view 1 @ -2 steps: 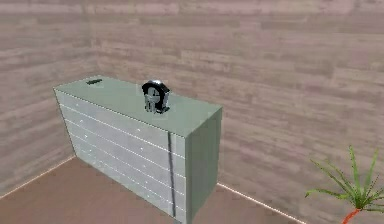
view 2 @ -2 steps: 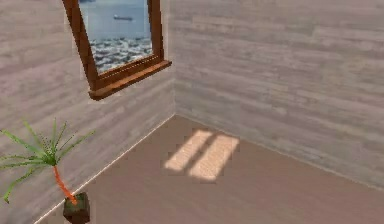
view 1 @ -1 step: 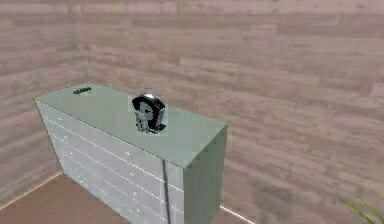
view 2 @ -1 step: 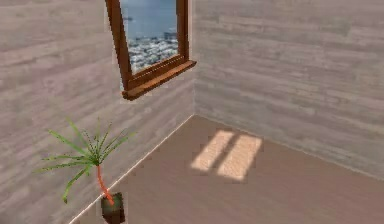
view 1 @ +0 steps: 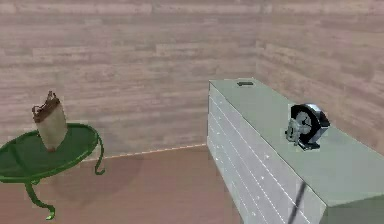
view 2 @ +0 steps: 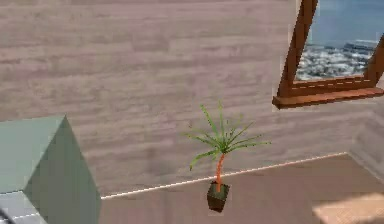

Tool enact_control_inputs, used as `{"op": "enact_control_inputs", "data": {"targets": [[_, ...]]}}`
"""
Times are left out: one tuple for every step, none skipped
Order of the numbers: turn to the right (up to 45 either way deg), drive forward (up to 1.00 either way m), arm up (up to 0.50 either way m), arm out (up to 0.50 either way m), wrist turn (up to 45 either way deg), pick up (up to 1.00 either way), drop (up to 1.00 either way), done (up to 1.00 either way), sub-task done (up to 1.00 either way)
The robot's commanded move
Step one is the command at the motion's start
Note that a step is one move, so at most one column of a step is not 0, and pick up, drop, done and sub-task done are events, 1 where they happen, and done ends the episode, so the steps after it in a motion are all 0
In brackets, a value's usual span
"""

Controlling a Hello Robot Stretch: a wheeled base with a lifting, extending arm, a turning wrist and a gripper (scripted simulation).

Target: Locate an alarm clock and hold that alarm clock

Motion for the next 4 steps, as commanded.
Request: {"op": "enact_control_inputs", "data": {"targets": [[-45.0, 0.00, 0.00, 0.00, 0.0, 0.00, 0.00, 0.00, 0.00], [-12.0, 0.00, 0.00, 0.00, 0.0, 0.00, 0.00, 0.00, 0.00], [45.0, 0.00, 0.00, 0.00, 0.0, 0.00, 0.00, 0.00, 0.00], [12.0, 0.00, 0.00, 0.00, 0.0, 0.00, 0.00, 0.00, 0.00]]}}
